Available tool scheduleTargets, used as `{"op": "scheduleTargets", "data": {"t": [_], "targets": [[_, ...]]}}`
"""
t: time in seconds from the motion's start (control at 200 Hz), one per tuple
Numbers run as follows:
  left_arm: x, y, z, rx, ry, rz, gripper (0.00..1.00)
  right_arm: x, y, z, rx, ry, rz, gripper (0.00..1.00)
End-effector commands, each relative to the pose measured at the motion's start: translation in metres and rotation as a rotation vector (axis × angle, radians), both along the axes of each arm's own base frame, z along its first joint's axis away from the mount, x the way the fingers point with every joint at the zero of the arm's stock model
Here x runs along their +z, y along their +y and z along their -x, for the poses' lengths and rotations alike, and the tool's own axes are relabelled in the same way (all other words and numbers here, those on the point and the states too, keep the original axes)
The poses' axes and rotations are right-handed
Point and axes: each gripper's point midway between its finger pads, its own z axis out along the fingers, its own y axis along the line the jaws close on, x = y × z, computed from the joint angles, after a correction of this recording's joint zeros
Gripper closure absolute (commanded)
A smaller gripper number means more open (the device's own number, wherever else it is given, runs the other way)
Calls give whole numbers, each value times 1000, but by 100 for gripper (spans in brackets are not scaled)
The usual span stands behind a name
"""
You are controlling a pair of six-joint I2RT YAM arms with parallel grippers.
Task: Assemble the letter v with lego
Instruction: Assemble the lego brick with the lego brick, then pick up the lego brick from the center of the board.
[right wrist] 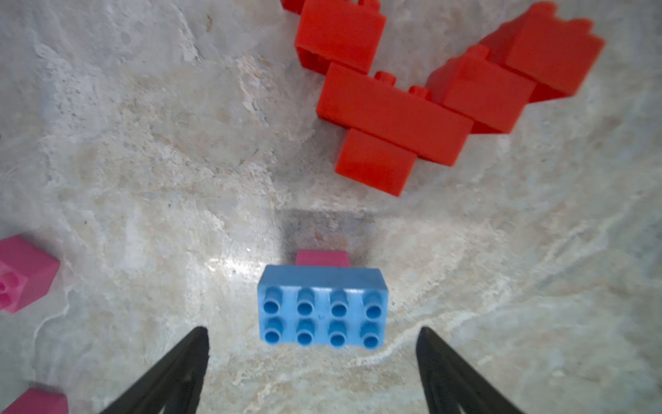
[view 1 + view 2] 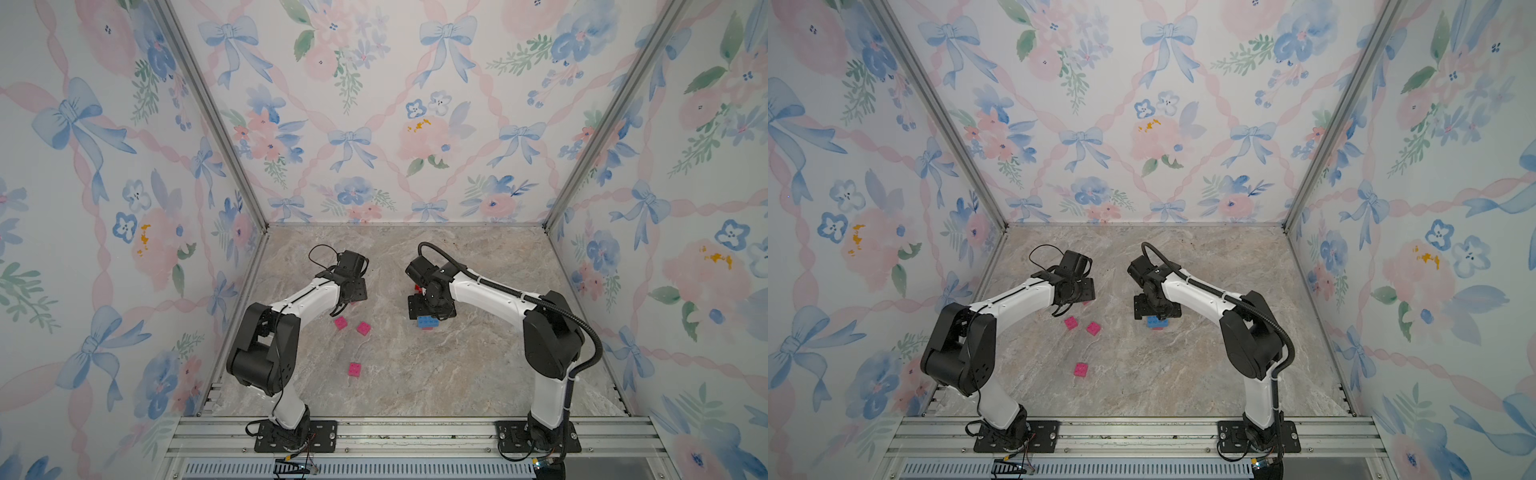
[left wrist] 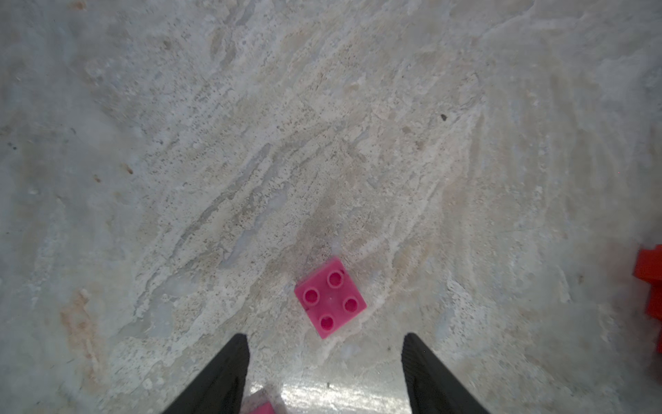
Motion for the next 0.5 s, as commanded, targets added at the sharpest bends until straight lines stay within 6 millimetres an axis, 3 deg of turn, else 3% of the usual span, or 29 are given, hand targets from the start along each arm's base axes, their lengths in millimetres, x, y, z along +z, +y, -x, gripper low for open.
{"op": "scheduleTargets", "data": {"t": [0.0, 0.23, 0.495], "targets": [[-6, 4, -9, 91, 3, 18, 30, 27, -21, 16, 50, 17, -4, 9], [-28, 5, -16, 54, 42, -55, 30, 32, -48, 25, 65, 24, -27, 9], [-48, -1, -10, -1, 96, -86, 33, 20, -69, 25, 41, 44, -49, 10]]}}
